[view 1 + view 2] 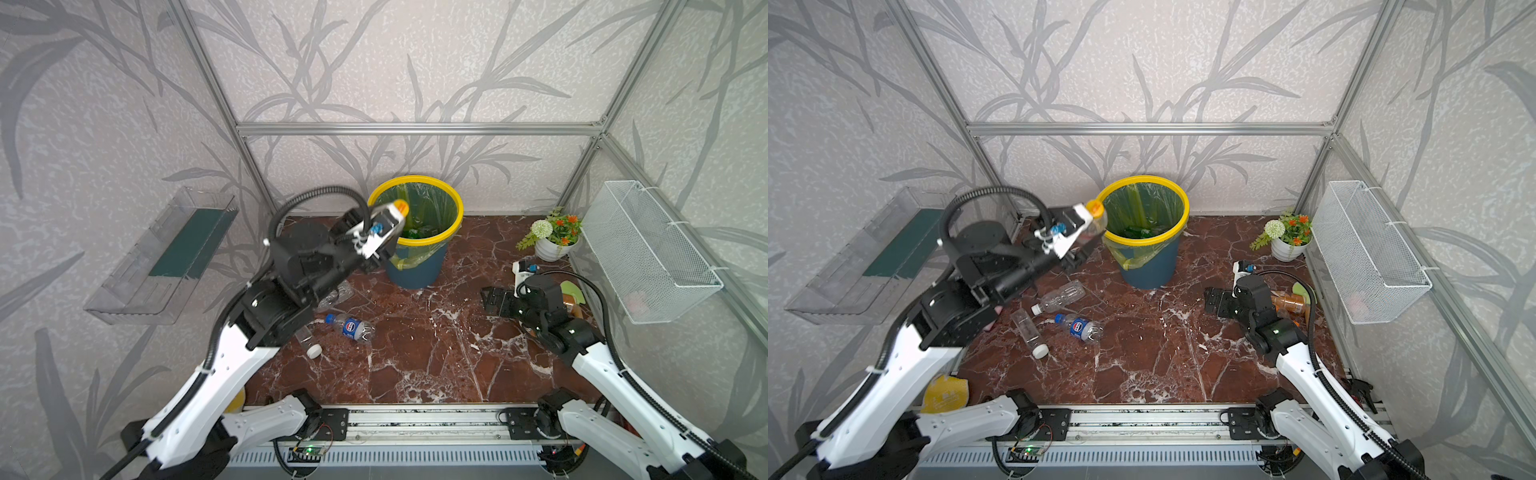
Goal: Throw the plastic bottles in the bin
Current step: Throw the plastic bottle into the trash bin.
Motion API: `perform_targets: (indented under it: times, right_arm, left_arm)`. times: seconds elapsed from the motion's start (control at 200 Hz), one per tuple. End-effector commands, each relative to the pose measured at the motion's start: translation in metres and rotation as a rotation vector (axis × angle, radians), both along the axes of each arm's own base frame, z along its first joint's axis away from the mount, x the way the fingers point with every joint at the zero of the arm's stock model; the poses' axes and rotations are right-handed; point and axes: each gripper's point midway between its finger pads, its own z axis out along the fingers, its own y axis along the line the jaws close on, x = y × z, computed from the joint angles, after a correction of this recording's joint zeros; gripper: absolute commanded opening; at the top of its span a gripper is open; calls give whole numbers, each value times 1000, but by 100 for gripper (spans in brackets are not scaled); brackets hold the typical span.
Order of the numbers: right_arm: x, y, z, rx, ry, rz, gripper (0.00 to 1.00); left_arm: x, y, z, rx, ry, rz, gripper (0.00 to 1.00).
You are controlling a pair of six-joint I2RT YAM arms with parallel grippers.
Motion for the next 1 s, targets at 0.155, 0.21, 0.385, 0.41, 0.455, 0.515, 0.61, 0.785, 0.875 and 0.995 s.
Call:
perform_targets:
  times: [0.155, 0.21, 0.385, 0.41, 0.455, 0.515, 0.61, 0.785, 0.875, 0.995]
  right_arm:
    - [-3, 2, 31, 49, -67, 6, 98]
    - [-9, -6, 33, 15, -71, -11, 98]
    - [-19, -35, 37, -127, -69, -71, 98]
    - [-19, -37, 36, -137, -66, -80, 98]
    - [-17, -41, 33, -138, -55, -95, 98]
    - [-12, -42, 30, -122, -40, -105, 98]
    - [-6, -41, 26, -127, -22, -104, 98]
    - [-3, -63, 0, -302, 185, -134, 98]
    - [-12, -78, -16, -384, 300, -156, 98]
    - [-25, -90, -35, -417, 409, -167, 99]
  left_arm:
    - [154, -42, -9, -164, 302, 26, 99]
    - [157, -44, -10, -174, 311, 42, 99]
    - [137, -32, 1, -206, 311, 62, 99]
    - [132, -31, 2, -206, 307, 52, 99]
    - [121, -32, 3, -196, 299, 41, 99]
    - [105, -29, 7, -188, 261, 29, 99]
    - [81, -12, 18, -206, 203, 44, 99]
    - [46, 46, -2, -210, 164, 216, 99]
    - [31, 78, -38, -244, 161, 327, 99]
    - [9, 105, -96, -300, 205, 392, 99]
